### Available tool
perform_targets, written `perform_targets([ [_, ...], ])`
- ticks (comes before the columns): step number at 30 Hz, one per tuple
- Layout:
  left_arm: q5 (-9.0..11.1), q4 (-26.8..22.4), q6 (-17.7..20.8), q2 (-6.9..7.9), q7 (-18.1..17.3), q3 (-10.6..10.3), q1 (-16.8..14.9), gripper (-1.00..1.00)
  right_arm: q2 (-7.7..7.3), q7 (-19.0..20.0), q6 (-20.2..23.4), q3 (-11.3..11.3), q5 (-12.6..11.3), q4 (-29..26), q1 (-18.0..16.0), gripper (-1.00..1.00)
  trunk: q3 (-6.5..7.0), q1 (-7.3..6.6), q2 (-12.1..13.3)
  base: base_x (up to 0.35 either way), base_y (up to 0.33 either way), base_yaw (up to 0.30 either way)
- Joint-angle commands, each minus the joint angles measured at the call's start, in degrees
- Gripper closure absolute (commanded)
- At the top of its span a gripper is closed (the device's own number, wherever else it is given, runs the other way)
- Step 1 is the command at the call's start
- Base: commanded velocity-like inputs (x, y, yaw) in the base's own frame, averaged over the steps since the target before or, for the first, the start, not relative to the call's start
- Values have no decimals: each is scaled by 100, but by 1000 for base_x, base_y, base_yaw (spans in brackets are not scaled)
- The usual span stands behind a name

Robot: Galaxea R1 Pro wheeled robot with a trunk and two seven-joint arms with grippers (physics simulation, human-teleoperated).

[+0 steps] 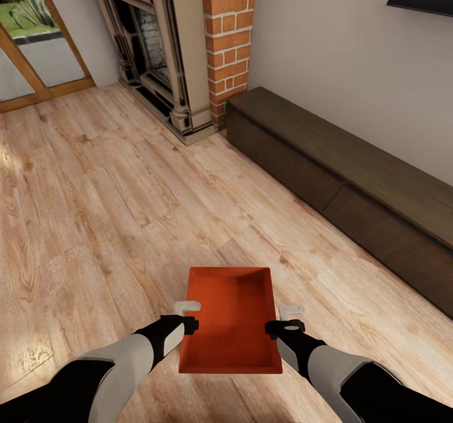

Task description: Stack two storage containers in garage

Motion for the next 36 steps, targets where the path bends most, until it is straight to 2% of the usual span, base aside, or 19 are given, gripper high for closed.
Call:
perform_targets([
  [1, 29, -12, 30, -1, 21, -5, 1, -100, 2, -17, 2, 49, -48, 3, -3, -100, -3, 0, -1, 0, 0, 0],
  [5, 31, -12, 30, 3, 21, -4, 1, -100, -5, -17, 2, 48, -48, 3, -3, -100, -3, 0, -1, 0, 0, 0],
  [36, 57, -12, 29, 23, 21, -4, 1, -100, 7, 10, 2, 53, -55, 3, -3, -100, -559, 681, -1245, 0, 0, 0],
])
